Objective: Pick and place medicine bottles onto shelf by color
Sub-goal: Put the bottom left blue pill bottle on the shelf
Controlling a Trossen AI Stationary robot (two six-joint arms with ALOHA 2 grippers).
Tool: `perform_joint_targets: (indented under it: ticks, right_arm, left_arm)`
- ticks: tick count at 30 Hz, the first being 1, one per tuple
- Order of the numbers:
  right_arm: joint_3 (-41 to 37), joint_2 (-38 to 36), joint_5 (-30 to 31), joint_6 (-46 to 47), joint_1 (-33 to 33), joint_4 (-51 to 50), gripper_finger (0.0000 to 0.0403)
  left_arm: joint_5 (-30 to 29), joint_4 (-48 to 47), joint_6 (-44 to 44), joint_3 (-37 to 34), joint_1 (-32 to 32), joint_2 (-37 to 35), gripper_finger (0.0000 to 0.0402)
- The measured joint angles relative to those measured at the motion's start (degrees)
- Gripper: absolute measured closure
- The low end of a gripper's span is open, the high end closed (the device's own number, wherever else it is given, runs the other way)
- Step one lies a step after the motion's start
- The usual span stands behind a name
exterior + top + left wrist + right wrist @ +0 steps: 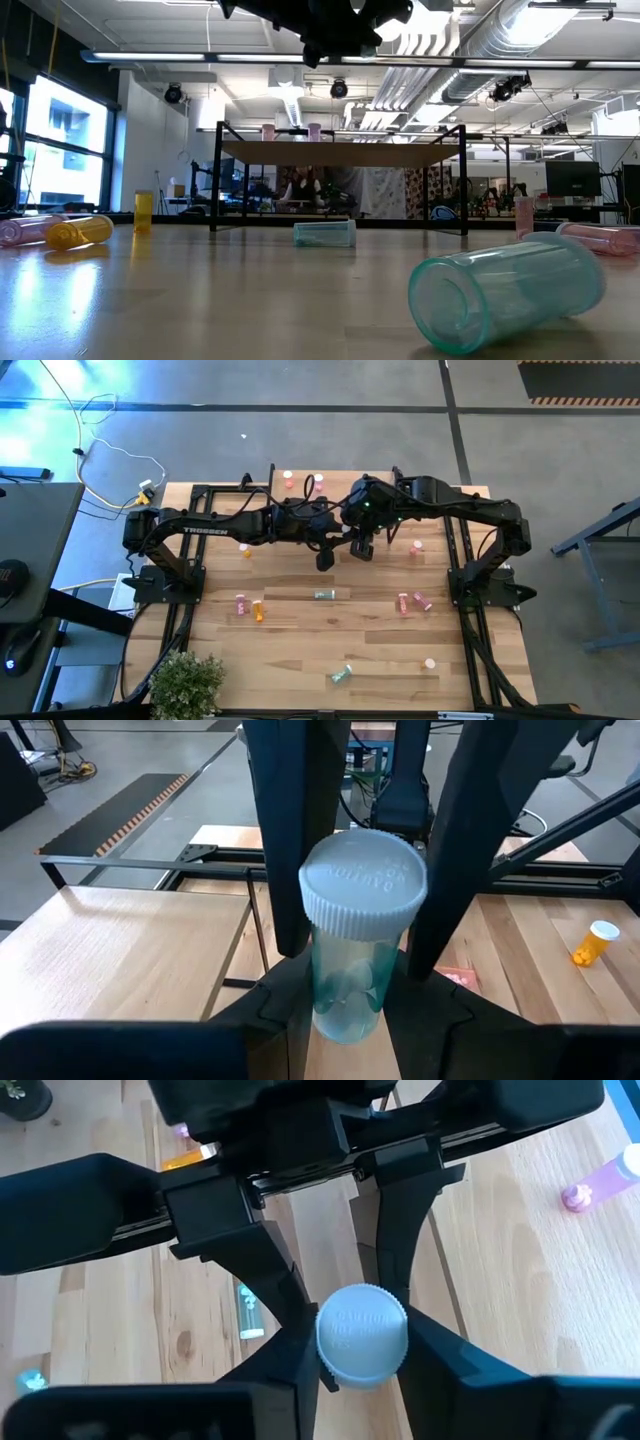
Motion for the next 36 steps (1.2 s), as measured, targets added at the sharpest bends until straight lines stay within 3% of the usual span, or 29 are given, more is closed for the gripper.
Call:
perform_joint_targets:
  ticks: [9,18,28,33,36]
  right_arm:
    - [0.0,0.0,0.8,1.1,0.0,0.0,0.0306]
    - [-0.1,-1.0,5.4,2.8,-0.3,-0.2,0.0303]
    - [0.0,-6.6,13.7,1.9,-6.1,5.1,0.0302]
    - [0.0,-8.1,14.3,-0.8,-12.8,10.8,0.0302]
    - [0.0,-7.2,10.6,-2.0,-17.5,13.7,0.0302]
  left_arm:
    - [0.2,-0.5,0.2,0.0,0.0,-0.1,0.0253]
    - [-2.3,-8.2,2.1,0.0,2.0,-5.4,0.0181]
    - [-2.8,-17.1,4.9,0.0,5.7,-11.2,0.0174]
    - [-2.8,-17.9,5.5,0.0,7.4,-13.1,0.0174]
    - [-2.8,-17.9,5.5,0.0,8.6,-13.9,0.0174]
